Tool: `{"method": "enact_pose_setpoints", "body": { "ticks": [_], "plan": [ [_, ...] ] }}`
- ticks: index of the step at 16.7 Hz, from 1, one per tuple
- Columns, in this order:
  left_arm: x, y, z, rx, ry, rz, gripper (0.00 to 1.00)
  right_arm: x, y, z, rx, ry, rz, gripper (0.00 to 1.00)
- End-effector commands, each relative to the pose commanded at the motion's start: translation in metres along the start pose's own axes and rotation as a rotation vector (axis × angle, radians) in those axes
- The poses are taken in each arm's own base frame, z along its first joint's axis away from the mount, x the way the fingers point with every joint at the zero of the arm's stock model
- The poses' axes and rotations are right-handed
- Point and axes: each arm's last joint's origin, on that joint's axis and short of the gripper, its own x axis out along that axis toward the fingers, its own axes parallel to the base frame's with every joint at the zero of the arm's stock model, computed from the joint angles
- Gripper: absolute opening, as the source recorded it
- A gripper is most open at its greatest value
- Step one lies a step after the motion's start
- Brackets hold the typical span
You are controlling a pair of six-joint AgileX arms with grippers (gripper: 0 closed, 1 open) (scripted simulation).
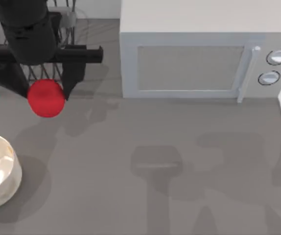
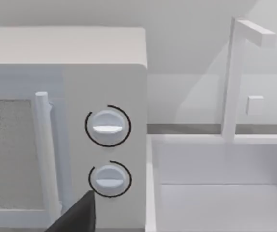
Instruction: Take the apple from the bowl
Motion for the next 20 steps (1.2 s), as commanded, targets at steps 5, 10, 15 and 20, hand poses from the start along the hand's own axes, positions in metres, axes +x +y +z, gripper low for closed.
{"method": "enact_pose_setpoints", "body": {
  "ticks": [5, 10, 15, 20],
  "plan": [
    [0.039, -0.072, -0.013, -0.004, 0.002, -0.005, 0.0, 0.0, 0.0, 0.0, 0.0, 0.0, 0.0, 1.0],
    [0.04, -0.074, -0.014, -0.006, -0.002, -0.008, 0.0, 0.0, 0.0, 0.0, 0.0, 0.0, 0.0, 1.0],
    [0.072, -0.076, -0.011, -0.005, 0.004, -0.004, 0.0, 0.0, 0.0, 0.0, 0.0, 0.0, 0.0, 1.0],
    [0.136, -0.077, -0.012, -0.005, -0.007, -0.011, 0.0, 0.0, 0.0, 0.0, 0.0, 0.0, 0.0, 1.0]
  ]
}}
